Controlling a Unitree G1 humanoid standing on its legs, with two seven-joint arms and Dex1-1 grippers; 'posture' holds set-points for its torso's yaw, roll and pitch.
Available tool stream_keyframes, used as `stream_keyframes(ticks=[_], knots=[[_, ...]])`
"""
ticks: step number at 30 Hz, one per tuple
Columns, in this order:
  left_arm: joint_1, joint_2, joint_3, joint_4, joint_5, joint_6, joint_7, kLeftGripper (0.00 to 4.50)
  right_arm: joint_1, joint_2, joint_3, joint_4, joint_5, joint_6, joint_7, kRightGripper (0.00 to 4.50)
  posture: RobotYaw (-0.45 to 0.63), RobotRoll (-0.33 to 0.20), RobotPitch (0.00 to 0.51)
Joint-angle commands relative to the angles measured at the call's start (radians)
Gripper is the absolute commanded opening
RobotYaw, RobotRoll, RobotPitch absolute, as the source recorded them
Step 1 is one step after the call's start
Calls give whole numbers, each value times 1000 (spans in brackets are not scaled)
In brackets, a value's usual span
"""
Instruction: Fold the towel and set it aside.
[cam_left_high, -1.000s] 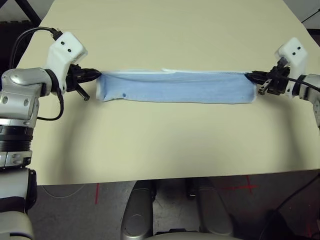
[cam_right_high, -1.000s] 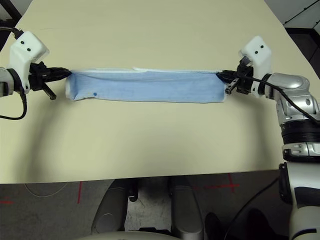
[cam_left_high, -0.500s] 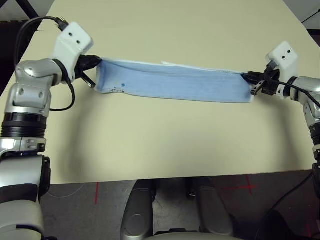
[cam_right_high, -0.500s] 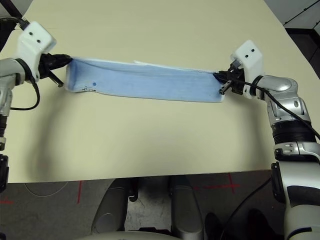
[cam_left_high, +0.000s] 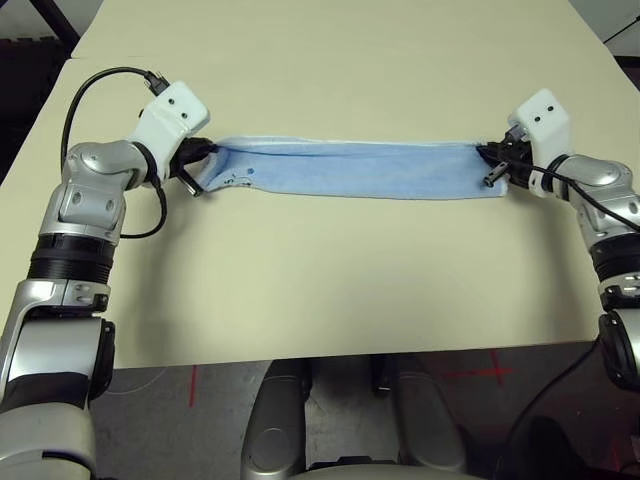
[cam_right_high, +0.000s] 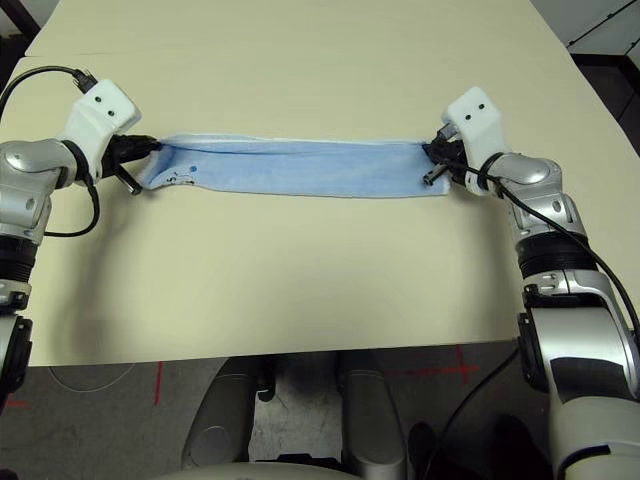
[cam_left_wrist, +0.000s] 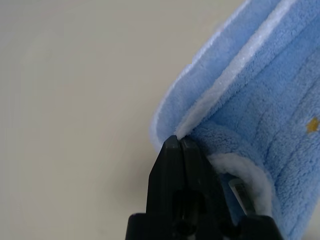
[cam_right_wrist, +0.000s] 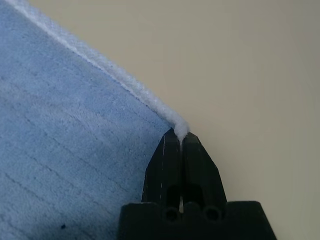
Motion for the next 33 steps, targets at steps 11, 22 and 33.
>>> stream_keyframes(ticks=[11, 22, 33], knots=[[60, 26, 16, -32, 17, 48, 13, 10, -38, 14, 10, 156, -48, -91, -23, 0, 17, 0, 334], [-14, -26, 37, 41, 34, 9, 161, 3289, -40, 24, -8, 143, -35, -79, -30, 555, 12, 0, 331], [-118, -39, 61, 160, 73, -90, 335, 4500, -33, 30, -18, 129, -31, -76, -46, 4377, 12, 0, 331]])
